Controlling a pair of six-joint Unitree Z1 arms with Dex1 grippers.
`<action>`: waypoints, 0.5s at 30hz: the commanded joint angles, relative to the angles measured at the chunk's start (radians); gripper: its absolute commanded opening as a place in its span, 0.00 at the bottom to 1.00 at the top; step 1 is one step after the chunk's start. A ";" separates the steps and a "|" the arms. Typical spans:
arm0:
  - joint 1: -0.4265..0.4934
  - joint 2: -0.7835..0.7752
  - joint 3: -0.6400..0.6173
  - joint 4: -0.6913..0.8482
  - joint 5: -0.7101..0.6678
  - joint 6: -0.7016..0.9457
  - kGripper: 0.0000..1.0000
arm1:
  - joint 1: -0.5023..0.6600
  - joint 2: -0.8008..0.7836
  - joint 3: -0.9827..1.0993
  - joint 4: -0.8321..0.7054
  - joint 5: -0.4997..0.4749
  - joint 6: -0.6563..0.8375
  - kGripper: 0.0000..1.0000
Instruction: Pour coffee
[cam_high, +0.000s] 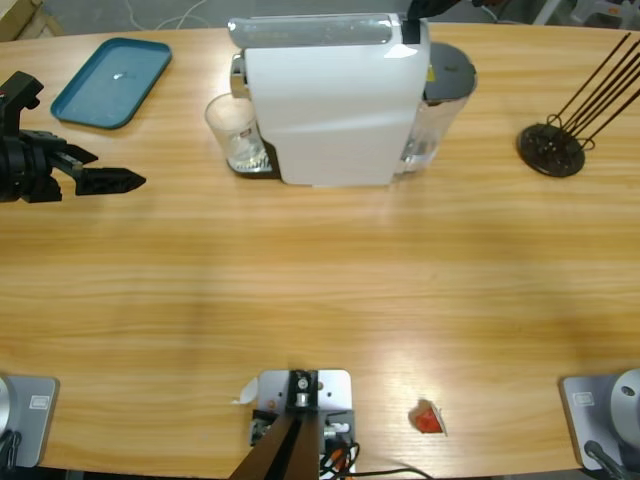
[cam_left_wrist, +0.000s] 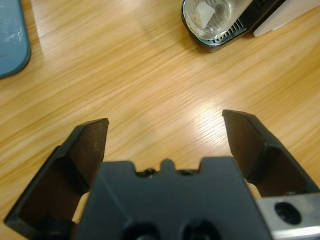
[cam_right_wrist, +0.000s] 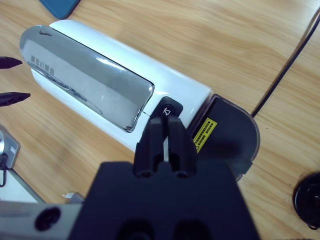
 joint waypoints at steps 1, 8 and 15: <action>-0.008 0.041 0.034 -0.013 0.013 -0.013 1.00 | 0.016 0.069 -0.007 0.008 0.014 0.006 0.00; -0.008 0.040 0.036 -0.013 0.013 -0.013 1.00 | 0.019 0.078 -0.018 0.014 0.009 0.005 0.00; -0.008 0.037 0.036 -0.016 0.013 -0.013 1.00 | 0.027 0.065 0.041 0.013 0.005 0.005 0.00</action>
